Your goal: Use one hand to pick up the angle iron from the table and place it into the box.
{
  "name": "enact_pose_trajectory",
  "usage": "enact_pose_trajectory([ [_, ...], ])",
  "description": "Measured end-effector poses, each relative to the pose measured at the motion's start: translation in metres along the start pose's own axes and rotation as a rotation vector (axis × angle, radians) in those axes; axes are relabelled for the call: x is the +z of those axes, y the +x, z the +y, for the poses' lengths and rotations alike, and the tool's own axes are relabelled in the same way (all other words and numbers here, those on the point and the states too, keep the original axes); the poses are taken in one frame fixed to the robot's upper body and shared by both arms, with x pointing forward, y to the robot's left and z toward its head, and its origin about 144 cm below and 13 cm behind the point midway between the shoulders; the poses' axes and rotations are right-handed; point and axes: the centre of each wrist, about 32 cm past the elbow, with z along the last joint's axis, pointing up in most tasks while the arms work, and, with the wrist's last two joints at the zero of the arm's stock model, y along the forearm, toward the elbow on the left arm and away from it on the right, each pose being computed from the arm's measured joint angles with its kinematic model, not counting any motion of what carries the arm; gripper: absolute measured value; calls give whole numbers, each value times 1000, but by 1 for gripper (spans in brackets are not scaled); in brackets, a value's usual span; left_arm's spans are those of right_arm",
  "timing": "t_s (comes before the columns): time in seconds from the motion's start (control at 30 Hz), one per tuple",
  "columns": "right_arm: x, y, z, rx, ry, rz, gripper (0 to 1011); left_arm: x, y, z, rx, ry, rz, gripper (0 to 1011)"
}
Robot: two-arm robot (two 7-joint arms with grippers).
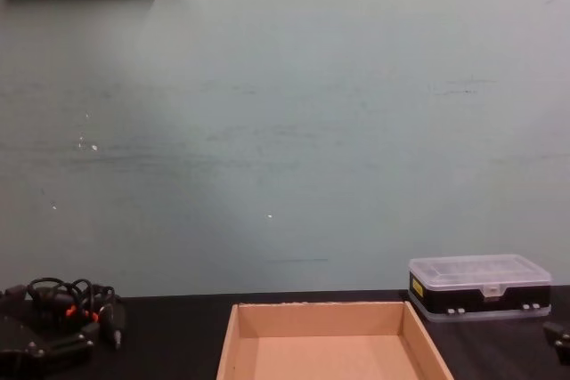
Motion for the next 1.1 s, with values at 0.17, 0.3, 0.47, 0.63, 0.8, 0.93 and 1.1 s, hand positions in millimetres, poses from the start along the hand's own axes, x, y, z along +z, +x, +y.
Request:
enact_pose_trajectory([
  [0.17,0,0,0,0,0,0,1003,0,0,0,0,0,0,1011],
  [0.3,0,0,0,0,0,0,1003,0,0,0,0,0,0,1011],
  [0.47,0,0,0,0,0,0,1003,0,0,0,0,0,0,1011],
  [0.63,0,0,0,0,0,0,1003,0,0,0,0,0,0,1011],
  [0.8,0,0,0,0,0,0,1003,0,0,0,0,0,0,1011],
  [0.93,0,0,0,0,0,0,1003,0,0,0,0,0,0,1011],
  [1.1,0,0,0,0,0,0,1003,0,0,0,0,0,0,1011],
])
